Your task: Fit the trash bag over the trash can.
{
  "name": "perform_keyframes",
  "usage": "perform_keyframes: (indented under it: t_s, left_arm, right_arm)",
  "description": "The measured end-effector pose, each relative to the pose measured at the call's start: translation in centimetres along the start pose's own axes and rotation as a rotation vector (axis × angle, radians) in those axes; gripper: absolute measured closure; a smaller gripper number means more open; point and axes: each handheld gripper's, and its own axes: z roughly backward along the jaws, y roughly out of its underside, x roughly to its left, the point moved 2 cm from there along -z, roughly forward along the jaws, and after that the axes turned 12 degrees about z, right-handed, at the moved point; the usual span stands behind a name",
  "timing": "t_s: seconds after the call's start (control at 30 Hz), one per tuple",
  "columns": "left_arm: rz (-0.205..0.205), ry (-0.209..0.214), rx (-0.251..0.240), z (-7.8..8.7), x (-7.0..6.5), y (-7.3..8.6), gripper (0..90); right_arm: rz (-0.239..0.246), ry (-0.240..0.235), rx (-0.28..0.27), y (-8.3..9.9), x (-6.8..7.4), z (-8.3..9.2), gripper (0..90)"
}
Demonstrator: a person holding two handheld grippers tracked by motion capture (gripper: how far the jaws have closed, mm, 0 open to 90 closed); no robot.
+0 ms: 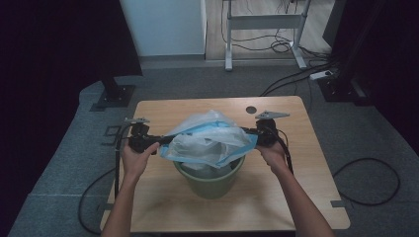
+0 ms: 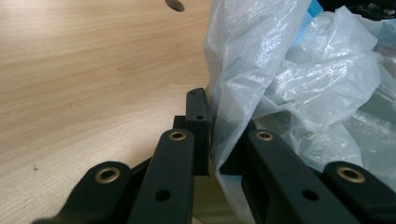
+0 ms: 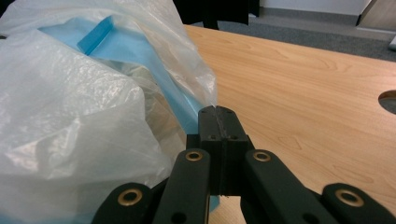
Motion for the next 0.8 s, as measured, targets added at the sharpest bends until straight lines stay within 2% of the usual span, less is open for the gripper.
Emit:
perform_keyframes:
  t_s: [0.17, 0.27, 0.37, 0.6, 0.73, 0.8]
  left_arm:
    - [0.02, -0.016, 0.026, -0.6, 0.0, 0.1, 85.1]
    - [0.028, -0.015, 0.033, -0.6, 0.0, 0.2, 85.5]
    - [0.041, -0.013, 0.039, -0.6, 0.1, 0.2, 85.3]
    - [0.017, -0.018, 0.032, -0.7, 0.0, 0.3, 85.4]
    - [-0.019, -0.019, 0.008, -0.6, 0.1, 0.5, 86.2]
    - [-0.02, -0.018, -0.009, -0.7, 0.3, 0.6, 86.4]
  right_arm:
    - [-0.025, -0.01, 0.033, 0.3, -0.1, -0.7, 89.4]
    - [-0.023, -0.012, 0.057, 0.4, -0.1, -0.9, 89.4]
    - [-0.047, -0.009, 0.063, 0.5, -0.2, -1.0, 89.4]
    - [-0.071, -0.011, 0.067, 0.6, -0.5, -1.2, 89.4]
    - [-0.073, -0.007, 0.06, 0.7, -0.6, -1.1, 89.4]
    - [-0.067, -0.002, 0.053, 0.7, -0.7, -1.0, 89.3]
